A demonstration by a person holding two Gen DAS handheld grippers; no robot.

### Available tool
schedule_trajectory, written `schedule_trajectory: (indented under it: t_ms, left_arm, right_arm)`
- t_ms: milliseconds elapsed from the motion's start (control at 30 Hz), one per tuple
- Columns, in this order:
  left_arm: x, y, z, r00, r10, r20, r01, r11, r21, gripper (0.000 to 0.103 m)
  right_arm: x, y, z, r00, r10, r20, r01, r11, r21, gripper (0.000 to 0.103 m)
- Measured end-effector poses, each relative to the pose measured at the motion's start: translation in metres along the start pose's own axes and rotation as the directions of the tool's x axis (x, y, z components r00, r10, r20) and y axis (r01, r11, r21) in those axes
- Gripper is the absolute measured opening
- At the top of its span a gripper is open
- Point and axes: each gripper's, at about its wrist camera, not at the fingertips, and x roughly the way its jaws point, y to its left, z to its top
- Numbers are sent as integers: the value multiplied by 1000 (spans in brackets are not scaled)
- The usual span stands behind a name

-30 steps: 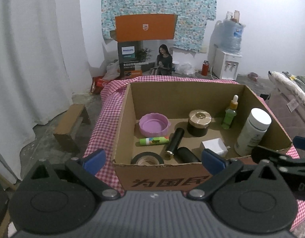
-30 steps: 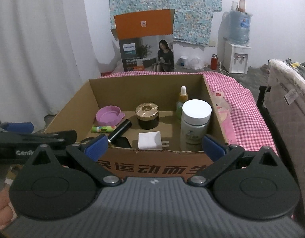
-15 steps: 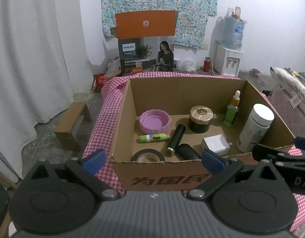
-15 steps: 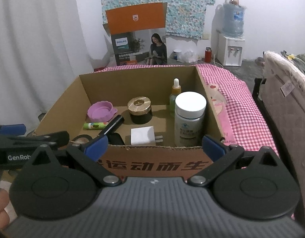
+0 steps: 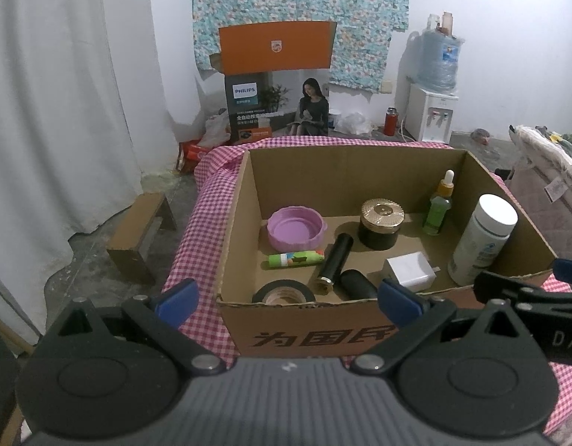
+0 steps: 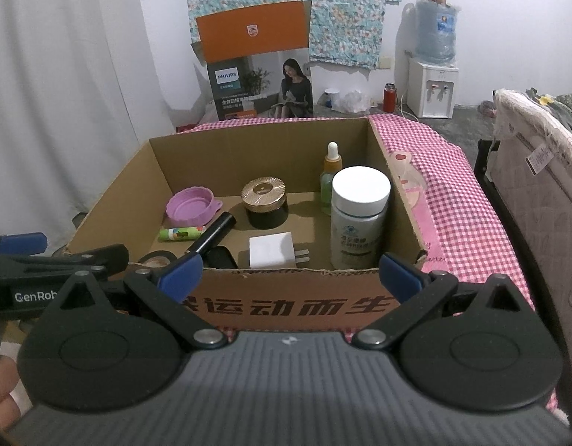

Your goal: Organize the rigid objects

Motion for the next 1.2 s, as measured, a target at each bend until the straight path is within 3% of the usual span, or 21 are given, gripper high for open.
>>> schedule_trajectory:
  t_ms: [1200]
  left_arm:
    - [-2,-1,0,1000,-7,-9,7,1000,5,103]
  right_arm:
    - [-2,0,0,1000,-6,-4,6,1000,16,102]
